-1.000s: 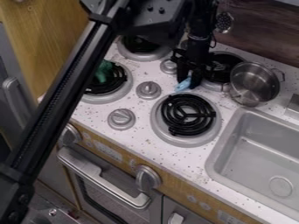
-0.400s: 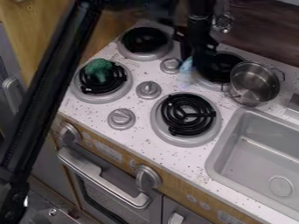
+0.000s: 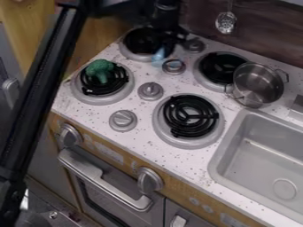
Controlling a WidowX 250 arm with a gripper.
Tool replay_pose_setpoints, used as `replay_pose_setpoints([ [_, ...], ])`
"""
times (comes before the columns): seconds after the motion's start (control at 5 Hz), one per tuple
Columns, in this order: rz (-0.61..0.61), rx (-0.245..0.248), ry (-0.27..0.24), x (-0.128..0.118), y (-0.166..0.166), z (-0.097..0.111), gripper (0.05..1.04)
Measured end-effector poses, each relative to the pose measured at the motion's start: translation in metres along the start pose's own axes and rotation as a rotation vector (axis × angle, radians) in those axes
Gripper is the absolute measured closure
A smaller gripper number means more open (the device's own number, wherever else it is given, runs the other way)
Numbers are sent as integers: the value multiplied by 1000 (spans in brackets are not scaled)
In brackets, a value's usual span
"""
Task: Pick up the blue spatula and put it in the middle of the stove
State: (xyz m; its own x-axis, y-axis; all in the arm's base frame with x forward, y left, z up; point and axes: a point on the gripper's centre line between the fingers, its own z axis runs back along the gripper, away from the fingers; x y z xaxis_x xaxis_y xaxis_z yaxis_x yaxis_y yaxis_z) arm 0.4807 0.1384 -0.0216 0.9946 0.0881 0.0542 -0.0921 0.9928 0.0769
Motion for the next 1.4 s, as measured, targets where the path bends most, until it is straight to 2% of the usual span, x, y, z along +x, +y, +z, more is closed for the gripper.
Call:
replay_pose_setpoints([
  [0.2, 0, 2, 80, -9, 13, 2, 754],
  [0.4, -11, -12, 136, -27, 13, -20, 690],
  [0.6, -30, -36, 156, -37, 6, -31, 382],
  [0.8, -61, -23, 110, -32, 8, -11, 122],
  [1.0, -80, -15, 71, -42, 0, -8, 88],
  [1.2, -77, 12, -17, -49, -7, 28, 87],
  [1.4, -114, 3, -33, -64, -28, 34, 87],
])
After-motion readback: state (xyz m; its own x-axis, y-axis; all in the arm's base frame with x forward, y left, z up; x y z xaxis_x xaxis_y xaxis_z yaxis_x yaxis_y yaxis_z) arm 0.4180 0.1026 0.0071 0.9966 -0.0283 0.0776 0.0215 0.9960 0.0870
